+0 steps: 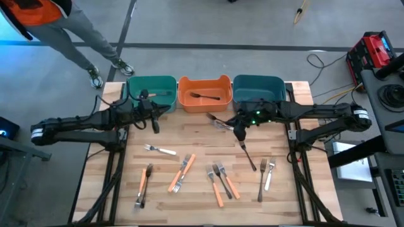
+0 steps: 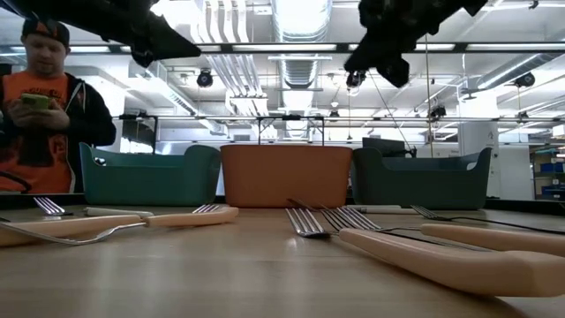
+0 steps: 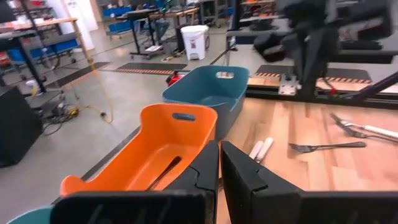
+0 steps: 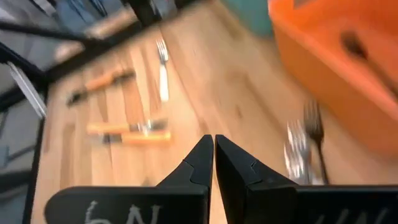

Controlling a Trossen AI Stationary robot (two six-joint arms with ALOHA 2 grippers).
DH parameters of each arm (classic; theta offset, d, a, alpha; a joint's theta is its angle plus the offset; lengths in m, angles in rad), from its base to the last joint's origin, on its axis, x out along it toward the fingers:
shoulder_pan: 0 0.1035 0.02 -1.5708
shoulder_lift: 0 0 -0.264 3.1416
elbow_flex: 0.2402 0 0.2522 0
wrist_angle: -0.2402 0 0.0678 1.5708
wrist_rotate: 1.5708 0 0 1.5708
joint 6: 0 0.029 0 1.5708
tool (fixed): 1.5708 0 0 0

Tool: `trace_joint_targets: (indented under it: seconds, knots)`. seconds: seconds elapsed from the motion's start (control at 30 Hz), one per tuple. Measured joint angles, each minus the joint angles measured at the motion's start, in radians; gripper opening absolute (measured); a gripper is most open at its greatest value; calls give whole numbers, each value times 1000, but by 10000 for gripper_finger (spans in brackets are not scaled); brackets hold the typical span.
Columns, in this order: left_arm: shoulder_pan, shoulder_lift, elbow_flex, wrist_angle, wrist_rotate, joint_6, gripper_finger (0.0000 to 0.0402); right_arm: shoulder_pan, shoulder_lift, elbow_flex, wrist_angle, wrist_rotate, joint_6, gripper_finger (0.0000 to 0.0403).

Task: Sort silverware by color (type)
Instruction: Put the black fork into the orange bin

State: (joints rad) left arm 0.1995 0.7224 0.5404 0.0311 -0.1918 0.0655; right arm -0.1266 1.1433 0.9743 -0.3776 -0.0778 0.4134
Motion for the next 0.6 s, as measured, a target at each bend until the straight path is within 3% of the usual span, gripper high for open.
trace_joint_targets:
  seconds: [0.47,0.6]
  knots:
    - [-149,82,-3,175,1,156,0,79,212,221,-483,-10,357,9]
    - [-157,99,-23,268,1,213,0,87,259,232,-570,-75,414,9]
